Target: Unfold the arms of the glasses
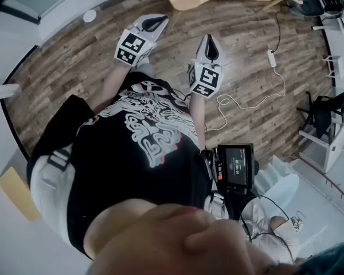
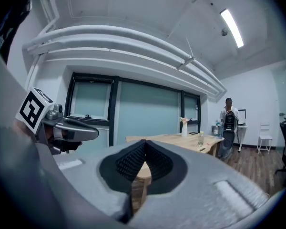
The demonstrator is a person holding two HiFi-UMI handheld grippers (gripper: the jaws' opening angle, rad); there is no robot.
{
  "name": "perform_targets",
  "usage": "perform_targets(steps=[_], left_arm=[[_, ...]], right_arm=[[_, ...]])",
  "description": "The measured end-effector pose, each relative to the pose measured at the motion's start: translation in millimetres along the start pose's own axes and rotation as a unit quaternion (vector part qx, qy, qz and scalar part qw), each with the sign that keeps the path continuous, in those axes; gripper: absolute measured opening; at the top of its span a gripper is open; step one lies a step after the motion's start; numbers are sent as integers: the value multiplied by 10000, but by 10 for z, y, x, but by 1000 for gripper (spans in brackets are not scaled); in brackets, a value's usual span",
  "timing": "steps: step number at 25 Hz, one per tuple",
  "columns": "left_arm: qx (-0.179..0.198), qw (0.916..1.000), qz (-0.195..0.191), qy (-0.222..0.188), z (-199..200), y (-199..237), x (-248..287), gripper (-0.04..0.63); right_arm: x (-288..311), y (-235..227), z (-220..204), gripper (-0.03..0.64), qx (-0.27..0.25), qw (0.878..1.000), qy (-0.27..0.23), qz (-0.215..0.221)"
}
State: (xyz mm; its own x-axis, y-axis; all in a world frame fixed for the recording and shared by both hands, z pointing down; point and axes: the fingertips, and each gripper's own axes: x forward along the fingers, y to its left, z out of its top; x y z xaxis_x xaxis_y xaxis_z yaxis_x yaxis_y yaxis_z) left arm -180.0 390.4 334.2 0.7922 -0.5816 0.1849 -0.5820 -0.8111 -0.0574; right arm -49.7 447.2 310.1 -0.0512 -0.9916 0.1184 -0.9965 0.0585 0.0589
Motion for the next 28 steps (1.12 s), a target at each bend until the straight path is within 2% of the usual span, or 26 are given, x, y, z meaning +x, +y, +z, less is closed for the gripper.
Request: perform_targets(steps=[3,9,14,20,28], left_arm=[[-63,9998,123,135,-118,14,40,-11],[-272,9995,153,80,-181,-83,18,-11],[-250,9995,108,131,-229,-163,155,-11],[-213,9991,294,235,-317,87,536,-11],[-270,9987,244,369,-346,582,1270,-11]], right_arm=[[-53,-51,-71,-2,-58,10000,36,-52],[-199,-150,-148,-1,-94,9998,116,-130],[-165,-291,-233,-2,-13,9997,188,-173],[132,-658,-409,-1,167,9977,443,-485],[899,-912,-575,-2,139,9968,672,-399]])
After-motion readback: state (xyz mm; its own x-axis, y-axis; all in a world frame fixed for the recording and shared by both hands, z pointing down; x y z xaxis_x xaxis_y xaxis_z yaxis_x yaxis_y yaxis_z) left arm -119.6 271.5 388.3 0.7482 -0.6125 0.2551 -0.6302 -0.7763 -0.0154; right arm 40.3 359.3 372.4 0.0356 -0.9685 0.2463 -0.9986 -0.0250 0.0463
